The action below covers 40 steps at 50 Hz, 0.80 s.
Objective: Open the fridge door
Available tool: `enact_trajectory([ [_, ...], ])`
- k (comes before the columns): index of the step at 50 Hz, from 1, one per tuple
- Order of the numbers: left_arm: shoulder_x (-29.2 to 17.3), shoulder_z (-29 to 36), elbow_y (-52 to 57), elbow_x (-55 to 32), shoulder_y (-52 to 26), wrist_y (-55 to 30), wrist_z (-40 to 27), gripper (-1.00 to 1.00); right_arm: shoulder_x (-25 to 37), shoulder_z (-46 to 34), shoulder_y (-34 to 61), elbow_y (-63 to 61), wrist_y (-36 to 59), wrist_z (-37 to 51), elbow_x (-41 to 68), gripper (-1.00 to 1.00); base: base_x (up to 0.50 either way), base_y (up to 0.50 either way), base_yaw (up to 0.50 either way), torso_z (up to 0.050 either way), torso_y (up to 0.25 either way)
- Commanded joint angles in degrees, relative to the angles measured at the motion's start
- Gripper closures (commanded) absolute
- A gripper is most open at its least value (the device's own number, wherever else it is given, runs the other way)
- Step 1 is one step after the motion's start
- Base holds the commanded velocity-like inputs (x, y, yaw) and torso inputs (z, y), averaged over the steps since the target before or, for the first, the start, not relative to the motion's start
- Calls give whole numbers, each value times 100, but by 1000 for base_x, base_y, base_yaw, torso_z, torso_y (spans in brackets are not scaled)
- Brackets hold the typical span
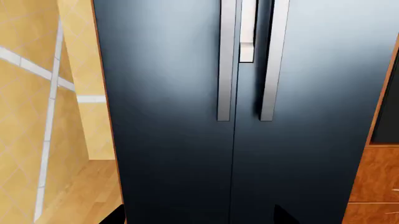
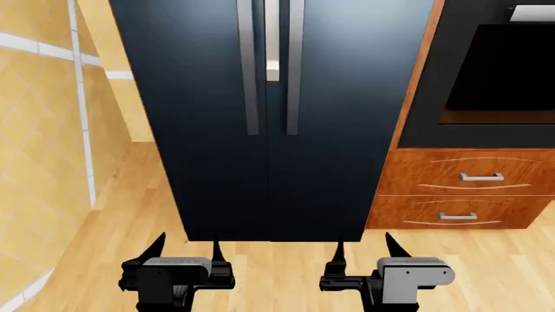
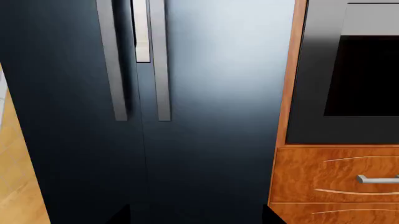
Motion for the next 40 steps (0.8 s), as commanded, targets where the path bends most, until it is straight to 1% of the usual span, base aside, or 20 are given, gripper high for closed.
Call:
enact_trajectory([
  [1, -71, 23, -25, -221, -80, -91, -132, -100, 80, -99, 76, 79, 27, 135, 105, -100, 0, 0, 0, 0, 0],
  [5, -159, 109, 31, -349, -10, 51, -253, -100, 181, -229, 12, -8, 16, 270, 107, -100, 0, 0, 0, 0, 0],
  [6, -159, 93, -13, -307, -35, 132, -375, -100, 200, -257, 24, -6, -2, 273, 124, -100, 0, 0, 0, 0, 0],
  [12, -250, 200, -26, -408, -30, 148, -454, -100, 275, -341, 8, -13, -7, 356, 217, -100, 48, 0, 0, 0, 0],
  [40, -479, 477, -140, -550, -77, 255, -765, -100, 484, -596, 57, 40, -22, 600, 417, -100, 497, 0, 0, 0, 0],
])
